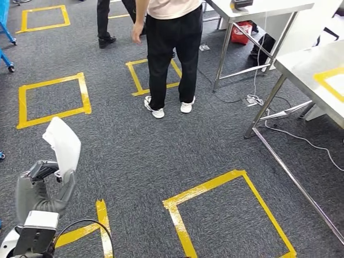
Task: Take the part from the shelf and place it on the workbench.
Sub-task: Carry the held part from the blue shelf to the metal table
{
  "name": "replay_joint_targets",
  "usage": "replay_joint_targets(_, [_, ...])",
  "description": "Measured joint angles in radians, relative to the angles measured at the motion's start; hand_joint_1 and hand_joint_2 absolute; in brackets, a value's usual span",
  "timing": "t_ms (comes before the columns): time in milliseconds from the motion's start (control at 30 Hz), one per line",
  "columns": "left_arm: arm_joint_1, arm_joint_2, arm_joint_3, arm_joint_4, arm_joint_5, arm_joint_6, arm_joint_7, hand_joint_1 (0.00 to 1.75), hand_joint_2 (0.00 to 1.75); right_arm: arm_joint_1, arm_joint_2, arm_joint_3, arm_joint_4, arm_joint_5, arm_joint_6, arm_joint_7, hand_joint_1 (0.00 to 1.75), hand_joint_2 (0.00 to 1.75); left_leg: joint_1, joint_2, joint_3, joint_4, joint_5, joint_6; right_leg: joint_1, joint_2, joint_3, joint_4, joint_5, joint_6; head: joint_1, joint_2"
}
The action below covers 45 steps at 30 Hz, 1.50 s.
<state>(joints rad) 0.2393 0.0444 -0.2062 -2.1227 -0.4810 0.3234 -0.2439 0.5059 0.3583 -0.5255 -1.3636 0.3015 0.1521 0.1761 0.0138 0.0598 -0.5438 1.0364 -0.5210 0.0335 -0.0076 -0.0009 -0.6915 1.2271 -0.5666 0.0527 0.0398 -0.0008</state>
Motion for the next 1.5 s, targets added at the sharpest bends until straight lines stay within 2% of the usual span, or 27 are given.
replay_joint_targets(67, [-0.004, -0.003, -0.004, 0.007, 0.000, 0.000, -0.001, 1.75, 1.75, -0.001, 0.000, 0.000, 0.000, 0.001, -0.001, -0.003, 0.00, 1.75, -0.003, 0.020, 0.006, 0.000, -0.005, -0.005, 0.005, -0.042, 0.075, -0.134, 0.055, -0.008, 0.000, 0.000])
replay_joint_targets(133, [-0.008, -0.004, -0.005, 0.012, 0.000, 0.001, -0.003, 1.75, 1.75, -0.002, 0.000, 0.000, 0.000, 0.001, -0.002, -0.004, 0.00, 1.75, -0.005, 0.036, 0.011, 0.000, -0.009, -0.015, 0.013, -0.070, 0.114, -0.204, 0.072, -0.019, -0.001, 0.000])
replay_joint_targets(200, [-0.011, -0.005, -0.006, 0.017, 0.000, 0.001, -0.004, 1.75, 1.75, -0.001, 0.000, 0.000, 0.000, 0.001, -0.003, -0.005, 0.00, 1.75, -0.003, 0.051, 0.016, -0.003, -0.011, -0.026, 0.017, -0.053, 0.113, -0.210, 0.073, -0.030, -0.001, 0.000])
replay_joint_targets(267, [-0.015, -0.005, -0.006, 0.022, 0.000, 0.001, -0.005, 1.75, 1.75, 0.001, 0.000, -0.002, 0.000, 0.001, -0.005, -0.005, 0.00, 1.75, 0.001, 0.030, 0.018, 0.014, -0.028, -0.036, 0.014, -0.032, 0.123, -0.223, 0.079, -0.040, -0.003, 0.000])
replay_joint_targets(300, [-0.016, -0.005, -0.007, 0.024, 0.000, 0.001, -0.006, 1.75, 1.75, 0.001, 0.000, -0.003, 0.000, 0.001, -0.005, -0.006, 0.00, 1.75, 0.002, 0.007, 0.007, 0.045, -0.049, -0.039, 0.011, -0.022, 0.132, -0.230, 0.083, -0.046, -0.004, 0.000])
replay_joint_targets(367, [-0.017, -0.005, -0.007, 0.028, 0.000, 0.001, -0.007, 1.75, 1.75, -0.002, 0.000, -0.003, 0.000, 0.001, -0.006, -0.006, 0.00, 1.75, 0.004, -0.037, -0.045, 0.162, -0.106, -0.040, 0.009, 0.001, 0.137, -0.233, 0.084, -0.053, -0.007, 0.000])
replay_joint_targets(433, [-0.016, -0.005, -0.007, 0.032, 0.000, 0.002, -0.007, 1.75, 1.75, -0.003, 0.000, -0.003, 0.000, 0.001, -0.004, -0.007, 0.00, 1.75, 0.004, -0.048, -0.095, 0.254, -0.130, -0.040, 0.009, 0.029, 0.139, -0.232, 0.084, -0.056, -0.008, 0.000])
replay_joint_targets(500, [-0.016, -0.005, -0.007, 0.034, 0.000, 0.004, -0.007, 1.75, 1.75, -0.003, 0.000, -0.002, 0.000, 0.000, -0.001, -0.009, 0.00, 1.75, 0.004, -0.052, -0.089, 0.213, -0.076, -0.040, 0.008, 0.060, 0.141, -0.227, 0.081, -0.055, -0.008, 0.000])
replay_joint_targets(567, [-0.016, -0.005, -0.007, 0.035, 0.000, 0.005, -0.007, 1.75, 1.75, -0.002, 0.000, -0.002, 0.000, -0.001, 0.002, -0.010, 0.00, 1.75, 0.007, -0.080, -0.044, 0.093, -0.006, -0.038, 0.008, 0.087, 0.141, -0.216, 0.074, -0.048, -0.008, 0.000])
replay_joint_targets(633, [-0.017, -0.005, -0.007, 0.036, 0.000, 0.007, -0.007, 1.75, 1.75, -0.001, 0.000, -0.002, -0.001, -0.004, 0.004, -0.009, 0.00, 1.75, 0.008, -0.111, -0.017, 0.025, 0.011, -0.034, 0.006, 0.109, 0.132, -0.206, 0.070, -0.036, -0.008, 0.000])
replay_joint_targets(700, [-0.018, -0.005, -0.007, 0.036, 0.000, 0.009, -0.006, 1.75, 1.75, 0.004, 0.000, -0.002, -0.003, -0.009, 0.005, -0.007, 0.00, 1.75, 0.005, -0.108, -0.014, 0.014, 0.006, -0.026, 0.001, 0.127, 0.119, -0.205, 0.072, -0.024, -0.007, 0.000])
replay_joint_targets(733, [-0.019, -0.005, -0.007, 0.037, 0.001, 0.009, -0.006, 1.75, 1.75, 0.007, 0.000, -0.002, -0.003, -0.011, 0.005, -0.005, 0.00, 1.75, 0.004, -0.098, -0.013, 0.010, 0.008, -0.019, 0.000, 0.124, 0.115, -0.204, 0.071, -0.019, -0.007, 0.000])
replay_joint_targets(800, [-0.023, -0.006, -0.007, 0.037, 0.001, 0.006, -0.005, 1.75, 1.75, 0.009, 0.000, -0.001, -0.003, -0.012, 0.005, -0.002, 0.00, 1.75, 0.006, -0.077, -0.010, 0.003, 0.011, -0.008, 0.002, 0.080, 0.091, -0.165, 0.044, -0.011, -0.001, 0.000])
replay_joint_targets(867, [-0.025, -0.008, -0.007, 0.040, 0.002, 0.000, 0.000, 1.75, 1.75, 0.007, 0.000, 0.000, -0.003, -0.008, 0.005, 0.001, 0.00, 1.75, 0.004, -0.053, -0.009, 0.001, 0.010, -0.001, 0.003, 0.026, 0.036, -0.053, -0.015, -0.004, 0.005, 0.000])
replay_joint_targets(933, [-0.025, -0.009, -0.007, 0.045, 0.002, -0.002, 0.005, 1.75, 1.75, 0.006, 0.000, 0.001, -0.003, -0.003, 0.007, 0.004, 0.00, 1.75, 0.001, -0.026, -0.009, 0.001, 0.008, 0.002, 0.002, 0.011, -0.018, 0.050, -0.052, 0.000, 0.005, 0.000])
replay_joint_targets(967, [-0.026, -0.009, -0.007, 0.047, 0.003, -0.002, 0.006, 1.75, 1.75, 0.007, 0.000, 0.002, -0.003, 0.001, 0.010, 0.004, 0.00, 1.75, 0.001, -0.013, -0.008, 0.001, 0.006, 0.002, 0.002, 0.008, -0.023, 0.058, -0.044, -0.001, 0.005, 0.000])
replay_joint_targets(1000, [-0.027, -0.010, -0.007, 0.050, 0.003, 0.000, 0.006, 1.75, 1.75, 0.008, 0.000, 0.002, -0.003, 0.008, 0.016, 0.004, 0.00, 1.75, 0.000, -0.001, -0.006, 0.001, 0.004, 0.001, 0.002, 0.004, -0.009, 0.028, -0.019, -0.002, 0.005, 0.000])
replay_joint_targets(1067, [-0.024, -0.010, -0.005, 0.051, 0.004, 0.013, 0.007, 1.75, 1.75, 0.007, 0.000, 0.002, -0.004, 0.039, 0.043, -0.002, 0.00, 1.75, -0.001, 0.020, 0.001, 0.001, -0.001, -0.003, 0.007, -0.029, 0.060, -0.104, 0.043, -0.011, 0.005, 0.000])
replay_joint_targets(1133, [-0.002, -0.007, 0.006, 0.044, 0.017, 0.033, 0.006, 1.75, 1.75, -0.003, 0.000, 0.000, -0.004, 0.091, 0.084, -0.018, 0.00, 1.75, -0.003, 0.040, 0.007, 0.001, -0.007, -0.013, 0.015, -0.060, 0.112, -0.195, 0.071, -0.024, 0.005, 0.000])
replay_joint_targets(1167, [0.016, -0.005, 0.016, 0.038, 0.027, 0.039, 0.004, 1.75, 1.75, -0.010, 0.000, -0.002, -0.002, 0.117, 0.102, -0.027, 0.00, 1.75, -0.003, 0.049, 0.010, 0.001, -0.009, -0.018, 0.020, -0.062, 0.118, -0.206, 0.070, -0.030, 0.004, 0.000])
replay_joint_targets(1233, [0.044, -0.002, 0.039, 0.027, 0.043, 0.035, 0.001, 1.75, 1.75, -0.021, 0.000, -0.010, 0.004, 0.153, 0.125, -0.042, 0.00, 1.75, -0.001, 0.061, 0.020, -0.002, -0.013, -0.030, 0.020, -0.039, 0.120, -0.212, 0.074, -0.041, 0.004, 0.000])
replay_joint_targets(1300, [0.052, -0.001, 0.061, 0.019, 0.043, 0.021, 0.002, 1.75, 1.75, -0.030, 0.000, -0.016, 0.009, 0.169, 0.135, -0.049, 0.00, 1.75, 0.003, 0.022, 0.019, 0.023, -0.034, -0.040, 0.014, -0.022, 0.132, -0.227, 0.080, -0.051, 0.002, 0.000])
replay_joint_targets(1333, [0.054, -0.001, 0.069, 0.016, 0.039, 0.015, 0.004, 1.75, 1.75, -0.035, 0.000, -0.018, 0.010, 0.171, 0.138, -0.051, 0.00, 1.75, 0.004, -0.008, 0.002, 0.066, -0.059, -0.043, 0.011, -0.014, 0.141, -0.233, 0.082, -0.056, 0.000, 0.000])
replay_joint_targets(1367, [0.057, -0.002, 0.076, 0.015, 0.035, 0.011, 0.007, 1.75, 1.75, -0.038, 0.000, -0.018, 0.010, 0.171, 0.141, -0.052, 0.00, 1.75, 0.004, -0.033, -0.025, 0.125, -0.087, -0.044, 0.010, -0.006, 0.143, -0.234, 0.083, -0.060, -0.002, 0.000])
replay_joint_targets(1433, [0.061, -0.003, 0.087, 0.015, 0.031, 0.008, 0.012, 1.75, 1.75, -0.041, 0.000, -0.018, 0.012, 0.171, 0.146, -0.051, 0.00, 1.75, 0.004, -0.048, -0.088, 0.243, -0.126, -0.047, 0.010, 0.014, 0.145, -0.234, 0.083, -0.067, -0.003, 0.000])
replay_joint_targets(1467, [0.063, -0.003, 0.091, 0.015, 0.030, 0.007, 0.013, 1.75, 1.75, -0.040, 0.000, -0.018, 0.013, 0.171, 0.148, -0.051, 0.00, 1.75, 0.004, -0.049, -0.103, 0.261, -0.118, -0.048, 0.010, 0.023, 0.147, -0.233, 0.081, -0.067, -0.003, 0.000])
replay_joint_targets(1500, [0.063, -0.003, 0.095, 0.015, 0.030, 0.008, 0.013, 1.75, 1.75, -0.038, 0.000, -0.017, 0.015, 0.173, 0.151, -0.052, 0.00, 1.75, 0.005, -0.050, -0.103, 0.244, -0.090, -0.048, 0.010, 0.032, 0.150, -0.233, 0.079, -0.067, -0.003, 0.000])
